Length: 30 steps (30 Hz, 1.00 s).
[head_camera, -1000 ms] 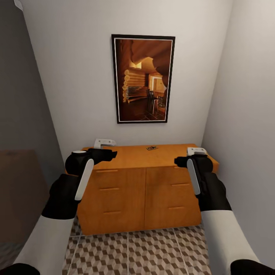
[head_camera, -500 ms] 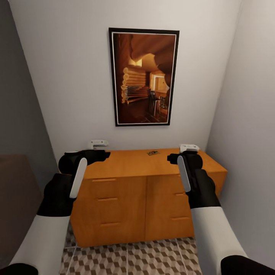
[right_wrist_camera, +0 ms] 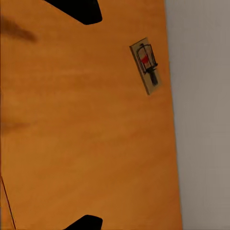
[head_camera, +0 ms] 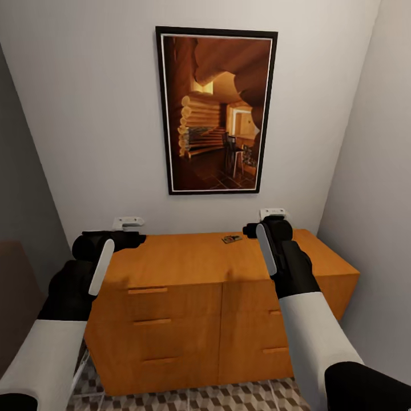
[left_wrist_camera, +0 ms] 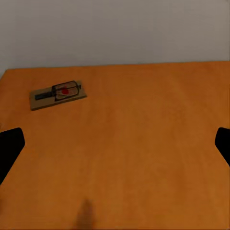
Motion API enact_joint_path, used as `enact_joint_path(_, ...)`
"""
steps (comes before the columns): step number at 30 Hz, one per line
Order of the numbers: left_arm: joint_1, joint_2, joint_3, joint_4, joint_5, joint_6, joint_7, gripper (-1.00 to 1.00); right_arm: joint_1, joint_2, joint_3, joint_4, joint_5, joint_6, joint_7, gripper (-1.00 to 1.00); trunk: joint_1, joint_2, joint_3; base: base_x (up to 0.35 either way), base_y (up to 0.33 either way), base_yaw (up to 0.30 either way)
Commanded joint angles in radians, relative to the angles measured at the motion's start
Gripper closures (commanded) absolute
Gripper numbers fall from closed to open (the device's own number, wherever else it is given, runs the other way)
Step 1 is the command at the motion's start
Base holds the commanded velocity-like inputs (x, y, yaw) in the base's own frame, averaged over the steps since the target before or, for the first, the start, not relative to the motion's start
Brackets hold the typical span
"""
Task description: Take the four mousetraps from the cabinet in the bathroom and place them on the bathroom floor. Make sure all four end up on the same floor surface, and ensure that at least two of them are either under or directly next to the same bathroom sink.
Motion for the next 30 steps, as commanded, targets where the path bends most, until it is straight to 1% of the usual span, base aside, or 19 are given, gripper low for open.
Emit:
enact_joint_path(1, -0.001, 0.006, -0.002, 0.004, 0.012, 0.004, 0.010, -1.00, -0.010, 0.000, 0.001, 0.017, -0.003, 0.004, -0.006, -1.00, 0.001, -0.001, -0.001, 0.324, 0.000, 0.000)
enact_joint_path(3, -0.001, 0.013, -0.002, 0.012, 0.013, 0.004, 0.010, -1.00, -0.027, 0.000, 0.001, 0.051, -0.003, 0.004, -0.006, -1.00, 0.001, -0.001, -0.001, 0.324, 0.000, 0.000)
enact_joint_path(4, -0.001, 0.018, -0.002, 0.019, 0.017, 0.004, 0.010, -1.00, -0.044, 0.000, 0.001, 0.084, -0.004, 0.004, -0.006, -1.00, 0.001, -0.001, -0.001, 0.324, 0.000, 0.000)
enact_joint_path(8, -0.001, 0.022, -0.002, 0.027, 0.035, 0.004, 0.010, -1.00, -0.073, 0.000, 0.001, 0.139, -0.007, 0.004, -0.005, -1.00, 0.001, -0.001, -0.001, 0.324, 0.000, 0.000)
enact_joint_path(9, -0.001, 0.024, -0.003, 0.030, 0.049, 0.004, 0.010, -1.00, -0.085, 0.000, 0.000, 0.159, -0.010, 0.004, -0.005, -1.00, 0.001, -0.001, -0.001, 0.324, 0.000, 0.000)
enact_joint_path(14, -0.001, 0.026, -0.003, 0.040, 0.090, 0.004, 0.010, -1.00, -0.115, 0.000, 0.000, 0.200, -0.014, 0.004, -0.004, -1.00, 0.001, -0.001, -0.001, 0.297, 0.000, 0.000)
enact_joint_path(16, -0.001, 0.026, -0.003, 0.048, 0.099, 0.004, 0.010, -1.00, -0.126, 0.000, -0.001, 0.212, -0.014, 0.004, -0.004, -1.00, 0.001, -0.001, -0.001, 0.152, 0.000, 0.000)
enact_joint_path(19, -0.001, 0.026, -0.003, 0.061, 0.106, 0.004, 0.010, -1.00, -0.148, 0.000, -0.001, 0.246, -0.016, 0.004, -0.004, -1.00, 0.001, -0.001, -0.001, 0.083, 0.000, 0.000)
enact_joint_path(23, -0.001, 0.025, -0.003, 0.074, 0.109, 0.004, 0.010, -1.00, -0.163, 0.000, -0.001, 0.281, -0.017, 0.004, -0.002, -1.00, 0.001, -0.001, -0.001, 0.033, 0.000, 0.000)
enact_joint_path(28, -0.006, 0.024, -0.003, 0.111, 0.112, 0.004, 0.010, -1.00, -0.171, 0.000, -0.004, 0.308, -0.018, 0.004, 0.002, -1.00, 0.001, -0.001, -0.001, 0.010, 0.000, 0.000)
enact_joint_path(30, -0.012, 0.025, -0.003, 0.142, 0.113, 0.004, 0.010, -1.00, -0.172, 0.000, -0.005, 0.313, -0.018, 0.004, 0.003, -1.00, 0.001, -0.001, -0.001, 0.003, 0.000, 0.000)
